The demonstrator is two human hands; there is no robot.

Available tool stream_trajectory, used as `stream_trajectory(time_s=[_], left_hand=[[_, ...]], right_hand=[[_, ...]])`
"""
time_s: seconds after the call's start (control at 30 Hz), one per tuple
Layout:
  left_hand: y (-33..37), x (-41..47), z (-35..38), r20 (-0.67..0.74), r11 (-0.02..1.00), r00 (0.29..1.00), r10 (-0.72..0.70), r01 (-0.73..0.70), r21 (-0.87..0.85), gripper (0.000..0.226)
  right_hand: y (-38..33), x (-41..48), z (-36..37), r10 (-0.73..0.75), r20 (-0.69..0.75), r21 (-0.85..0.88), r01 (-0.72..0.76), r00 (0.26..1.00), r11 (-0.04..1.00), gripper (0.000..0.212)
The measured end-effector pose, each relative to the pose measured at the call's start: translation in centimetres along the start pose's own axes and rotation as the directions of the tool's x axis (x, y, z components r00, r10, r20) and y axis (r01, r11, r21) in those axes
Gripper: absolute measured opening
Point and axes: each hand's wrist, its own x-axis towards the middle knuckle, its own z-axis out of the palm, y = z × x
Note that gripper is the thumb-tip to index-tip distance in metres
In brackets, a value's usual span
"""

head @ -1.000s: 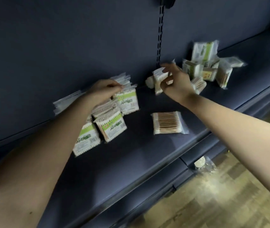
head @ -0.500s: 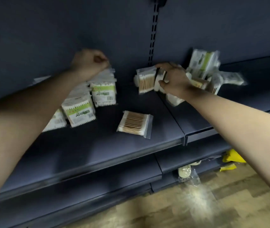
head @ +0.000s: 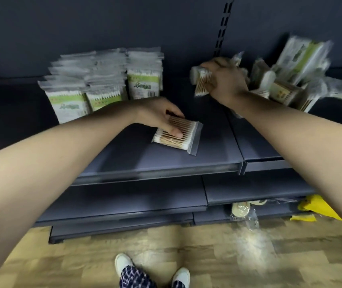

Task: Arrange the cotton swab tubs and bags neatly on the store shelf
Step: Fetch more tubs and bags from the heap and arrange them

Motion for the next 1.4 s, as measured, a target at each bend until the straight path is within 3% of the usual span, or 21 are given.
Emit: stream_trajectory(time_s=[0.17,0.37,0.47,0.57,0.73,0.8,0.87,0.93,1.0,1.13,1.27,1.4], left_hand=[[0.5,0.4,-0.5,-0.015,1.000,1.000,-0.018,0.018,0.009,0.047],[0.1,0.9,-0.5,-0.301,0.967,0.954,0.005,-0.082,-0.242,0.038],[0.0,0.8,-0.4,-0.422,0.921,0.906,-0.017,-0.151,-0.360,0.034],[-0.2,0.6,-0.4,-0.540,0.886,0.840,-0.053,-0.209,-0.413,0.035],[-0.2,-1.0,0.1,-0.694,0.935,0.720,0.006,-0.251,-0.252,0.033],[-0.2,-2.2,0.4,-0.645,0.978,0.756,0.115,-0.199,-0.059,0.033],[-0.6,-3.0,1.0,-0.500,0.980,0.844,0.197,-0.156,0.122,0.037],[-1.1,-3.8,1.5,-0.353,0.973,0.915,0.197,-0.137,0.188,0.043],[-1.3,-4.5,1.5,-0.281,0.980,0.946,0.161,-0.118,0.162,0.043],[-1.5,-4.8,0.8,-0.296,0.987,0.946,0.134,-0.099,0.129,0.031],[-1.4,-4.8,1.1,-0.198,1.000,0.980,-0.014,0.019,0.025,0.056],[-0.7,-4.6,1.4,-0.144,0.998,0.989,-0.045,0.038,-0.048,0.066]], right_hand=[[0.3,0.0,0.0,-0.018,-0.022,0.028,0.019,1.000,0.999,0.044],[0.1,-0.8,-0.1,0.023,-0.145,0.222,0.009,0.989,0.975,0.038],[-0.1,-1.1,-0.3,0.038,-0.216,0.188,0.003,0.976,0.982,0.038],[-0.8,-1.4,-0.9,0.008,-0.193,0.162,0.023,0.981,0.986,0.036],[-1.6,-1.9,-2.0,0.006,-0.198,0.277,0.050,0.980,0.960,0.036],[-1.5,-2.4,-2.3,0.034,-0.196,0.326,0.032,0.980,0.945,0.035],[-1.4,-3.2,-2.6,0.043,-0.173,0.352,0.021,0.984,0.936,0.034],[-1.4,-4.1,-2.8,0.020,-0.112,0.377,0.024,0.993,0.926,0.036],[-1.1,-4.6,-2.8,0.003,-0.107,0.381,0.038,0.994,0.924,0.032],[-0.6,-4.8,-2.9,0.020,-0.157,0.368,0.039,0.987,0.929,0.017],[-0.8,-5.4,-3.3,0.040,-0.072,0.390,-0.009,0.997,0.921,0.041],[-1.5,-6.9,-3.7,0.097,0.054,0.437,-0.111,0.994,0.893,0.060]])
